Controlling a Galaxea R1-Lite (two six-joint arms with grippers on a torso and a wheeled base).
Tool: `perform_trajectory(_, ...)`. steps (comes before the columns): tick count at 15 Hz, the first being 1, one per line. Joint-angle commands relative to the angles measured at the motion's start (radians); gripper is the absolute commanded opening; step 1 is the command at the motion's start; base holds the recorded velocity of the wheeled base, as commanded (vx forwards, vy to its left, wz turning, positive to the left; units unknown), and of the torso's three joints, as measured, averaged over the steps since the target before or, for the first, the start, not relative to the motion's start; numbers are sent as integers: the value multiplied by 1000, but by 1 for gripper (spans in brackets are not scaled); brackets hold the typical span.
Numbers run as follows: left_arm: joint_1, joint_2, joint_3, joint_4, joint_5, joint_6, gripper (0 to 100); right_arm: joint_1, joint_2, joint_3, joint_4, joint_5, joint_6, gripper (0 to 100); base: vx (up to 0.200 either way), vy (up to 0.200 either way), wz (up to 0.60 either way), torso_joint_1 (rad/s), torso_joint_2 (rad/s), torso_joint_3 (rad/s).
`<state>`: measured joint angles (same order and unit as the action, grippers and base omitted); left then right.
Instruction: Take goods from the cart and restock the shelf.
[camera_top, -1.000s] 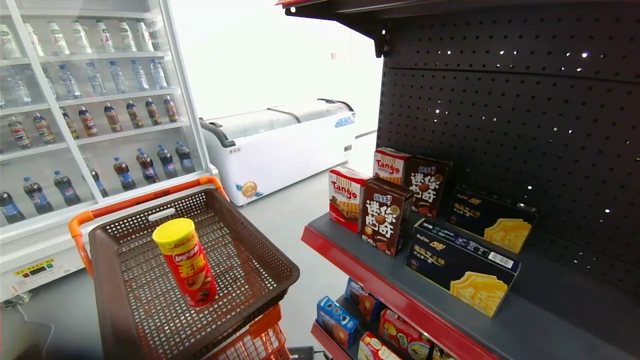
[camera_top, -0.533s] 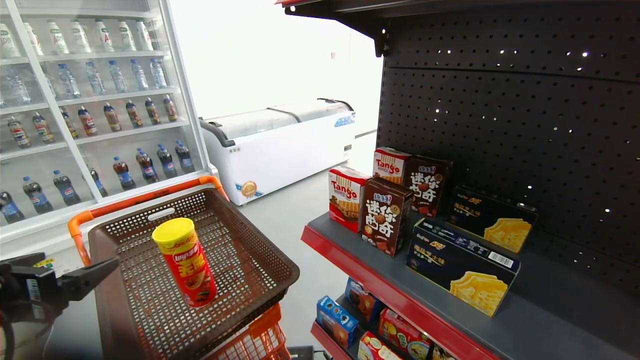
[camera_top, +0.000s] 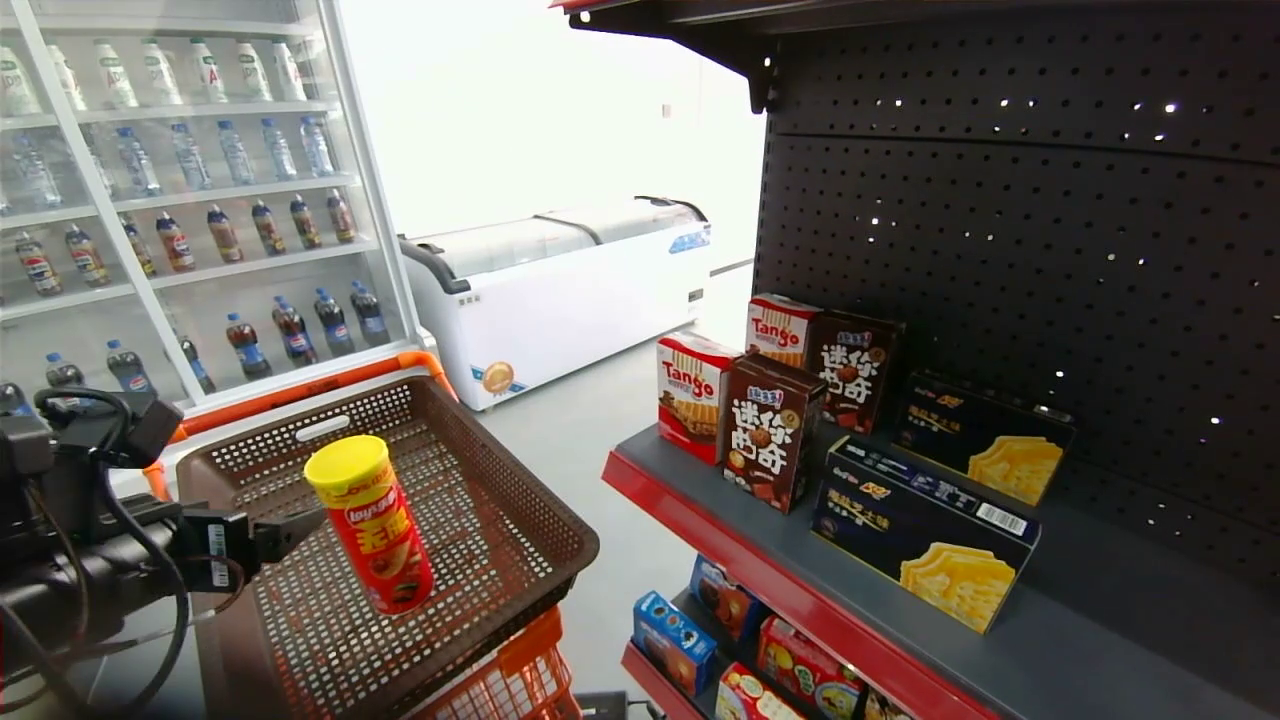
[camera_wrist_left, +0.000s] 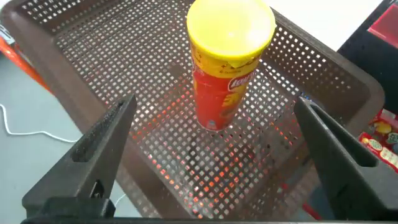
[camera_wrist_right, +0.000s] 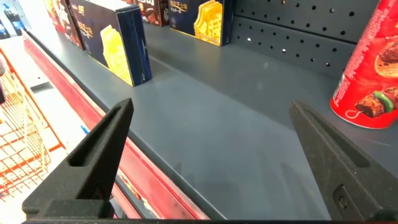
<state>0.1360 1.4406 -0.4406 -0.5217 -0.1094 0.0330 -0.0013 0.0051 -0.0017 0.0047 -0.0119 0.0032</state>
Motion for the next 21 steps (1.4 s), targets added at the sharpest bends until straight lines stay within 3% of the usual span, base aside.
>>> perform_trajectory(1,-1,144,22,-73,-1,-1,100,0,1,0,0,0,0,100,0,0,0,0,0,0)
perform_trajectory(3,-6,271,34,-258,0,1,100,0,1,0,0,0,0,100,0,0,0,0,0,0)
perform_trajectory(5,-6,369,45,-373,7,7,100,0,1,0,0,0,0,100,0,0,0,0,0,0)
perform_trajectory(9,-12,506,49,-515,7,8,100,0,1,0,0,0,0,100,0,0,0,0,0,0)
perform_trajectory(15,-41,601,28,-563,7,10,100,0,1,0,0,0,0,100,0,0,0,0,0,0)
perform_trajectory(18,-45,601,22,-570,7,30,100,0,1,0,0,0,0,100,0,0,0,0,0,0)
perform_trajectory(19,-47,601,14,-570,7,31,0,0,1,0,0,0,0,100,0,0,0,0,0,0)
perform_trajectory(21,-59,600,0,-564,5,30,0,0,1,0,0,0,0,100,0,0,0,0,0,0)
